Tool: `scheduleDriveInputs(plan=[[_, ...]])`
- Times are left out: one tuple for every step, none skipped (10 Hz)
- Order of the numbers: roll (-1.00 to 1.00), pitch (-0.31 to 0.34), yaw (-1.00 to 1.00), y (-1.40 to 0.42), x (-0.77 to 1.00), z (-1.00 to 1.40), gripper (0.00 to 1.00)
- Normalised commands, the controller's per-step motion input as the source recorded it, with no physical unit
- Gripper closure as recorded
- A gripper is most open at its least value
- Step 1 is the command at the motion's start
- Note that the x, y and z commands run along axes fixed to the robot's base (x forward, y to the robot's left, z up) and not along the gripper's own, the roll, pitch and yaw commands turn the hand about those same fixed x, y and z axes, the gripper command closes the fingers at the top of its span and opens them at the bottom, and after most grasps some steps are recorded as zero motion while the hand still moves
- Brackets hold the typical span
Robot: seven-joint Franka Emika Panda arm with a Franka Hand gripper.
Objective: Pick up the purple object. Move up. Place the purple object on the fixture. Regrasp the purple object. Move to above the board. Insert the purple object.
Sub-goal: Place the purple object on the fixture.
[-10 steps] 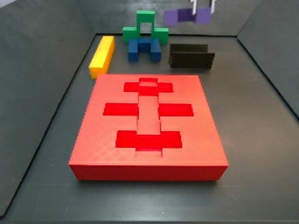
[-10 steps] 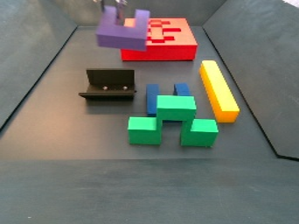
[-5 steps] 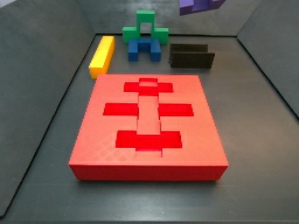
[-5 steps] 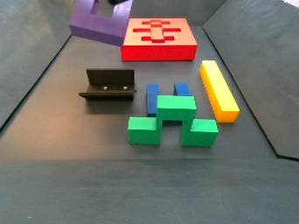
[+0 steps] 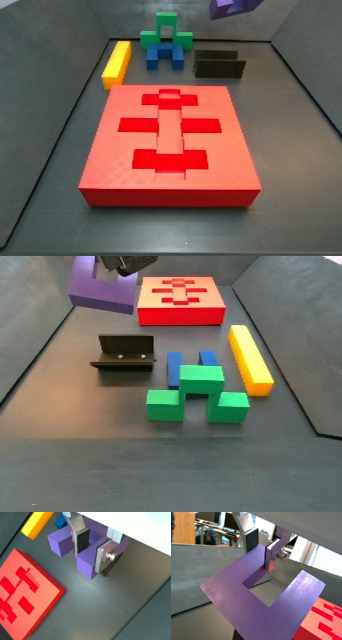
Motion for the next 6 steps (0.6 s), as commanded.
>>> scheduleDriveInputs(plan=[[-0.34, 0.269, 0.03, 0.2, 0.28, -0.4, 1.0], [-0.43, 0.357, 0.0, 0.27, 0.24, -0.6, 1.0], [-0.47, 0.286, -0.07, 0.22, 0.04, -0.6, 1.0], [-0.31, 0.649, -0.36, 0.01, 0.01, -0.42, 1.0], [-0.21, 0.714, -0.67, -0.03, 0.0, -0.29, 1.0], [-0.19, 0.44, -0.55, 0.0, 0.05, -0.26, 1.0]])
